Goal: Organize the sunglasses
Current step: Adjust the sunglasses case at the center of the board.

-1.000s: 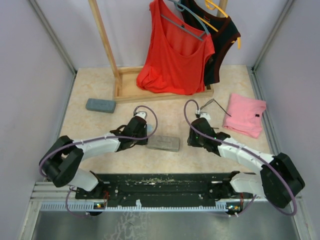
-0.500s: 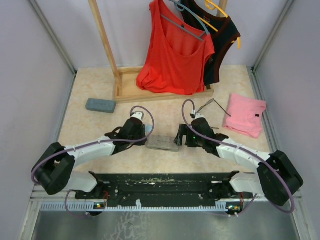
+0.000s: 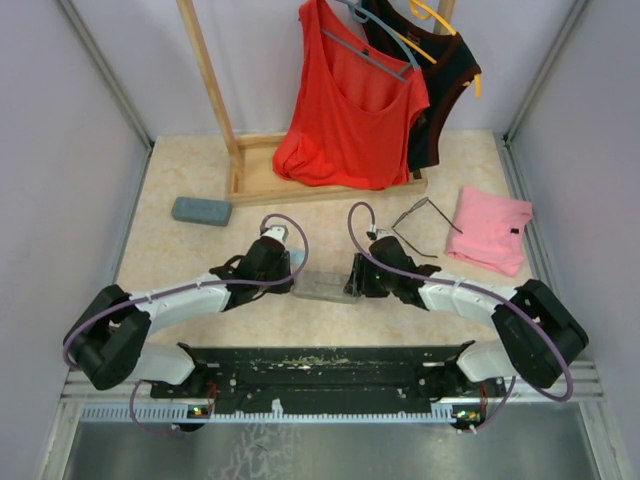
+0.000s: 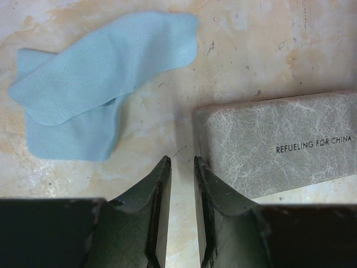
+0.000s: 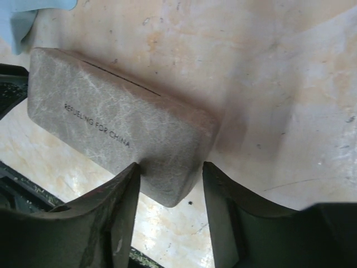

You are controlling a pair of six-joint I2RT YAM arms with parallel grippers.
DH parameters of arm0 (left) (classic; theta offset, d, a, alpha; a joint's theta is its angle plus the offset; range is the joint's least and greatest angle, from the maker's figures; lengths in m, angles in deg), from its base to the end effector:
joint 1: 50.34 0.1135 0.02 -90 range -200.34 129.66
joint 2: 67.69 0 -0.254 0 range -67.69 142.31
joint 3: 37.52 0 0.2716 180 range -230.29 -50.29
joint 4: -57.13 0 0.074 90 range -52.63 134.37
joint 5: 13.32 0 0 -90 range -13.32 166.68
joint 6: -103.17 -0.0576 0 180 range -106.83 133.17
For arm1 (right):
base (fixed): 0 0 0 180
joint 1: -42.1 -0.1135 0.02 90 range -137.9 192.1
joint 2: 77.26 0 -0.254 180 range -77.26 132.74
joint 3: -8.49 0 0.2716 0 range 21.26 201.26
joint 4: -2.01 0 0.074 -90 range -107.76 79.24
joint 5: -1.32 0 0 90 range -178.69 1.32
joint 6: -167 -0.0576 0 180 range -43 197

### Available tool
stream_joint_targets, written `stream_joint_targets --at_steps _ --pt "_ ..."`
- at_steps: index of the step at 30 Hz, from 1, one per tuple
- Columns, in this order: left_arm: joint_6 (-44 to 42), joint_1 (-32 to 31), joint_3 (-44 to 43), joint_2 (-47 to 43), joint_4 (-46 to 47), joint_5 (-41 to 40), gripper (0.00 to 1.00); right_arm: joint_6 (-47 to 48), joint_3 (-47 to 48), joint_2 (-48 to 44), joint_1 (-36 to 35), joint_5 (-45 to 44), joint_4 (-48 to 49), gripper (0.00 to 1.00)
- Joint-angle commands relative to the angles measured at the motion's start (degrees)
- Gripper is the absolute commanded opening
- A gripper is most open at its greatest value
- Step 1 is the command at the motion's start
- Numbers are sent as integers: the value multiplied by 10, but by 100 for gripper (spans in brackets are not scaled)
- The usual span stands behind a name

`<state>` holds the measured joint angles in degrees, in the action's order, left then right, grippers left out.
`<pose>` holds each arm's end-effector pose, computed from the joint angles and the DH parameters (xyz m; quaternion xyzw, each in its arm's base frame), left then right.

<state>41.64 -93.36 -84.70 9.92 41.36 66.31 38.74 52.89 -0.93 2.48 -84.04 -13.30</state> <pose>0.2192 -0.1904 0.1297 0.0836 0.9209 -0.1489 0.3505 0.2125 0.1819 0.1202 -0.0258 0.9302 0.2583 0.2596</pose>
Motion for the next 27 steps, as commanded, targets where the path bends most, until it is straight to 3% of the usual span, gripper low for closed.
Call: stream_joint_targets --at_steps 1,6,9,17,22,27 --pt "4 -1 7 -6 6 8 29 12 9 32 -16 -45 -42 46" --pt "6 -1 9 -10 9 19 29 12 9 26 -21 -66 -56 46" --pt "9 0 14 -20 6 22 29 16 10 -3 -21 -80 -63 56" --pt "25 5 19 -83 -21 0 30 38 21 -90 -21 -76 -59 66" --pt "17 5 31 -124 2 28 40 31 22 -75 -21 -38 -34 68" --pt "23 5 38 -80 31 83 43 18 11 -42 -21 -9 -2 70"
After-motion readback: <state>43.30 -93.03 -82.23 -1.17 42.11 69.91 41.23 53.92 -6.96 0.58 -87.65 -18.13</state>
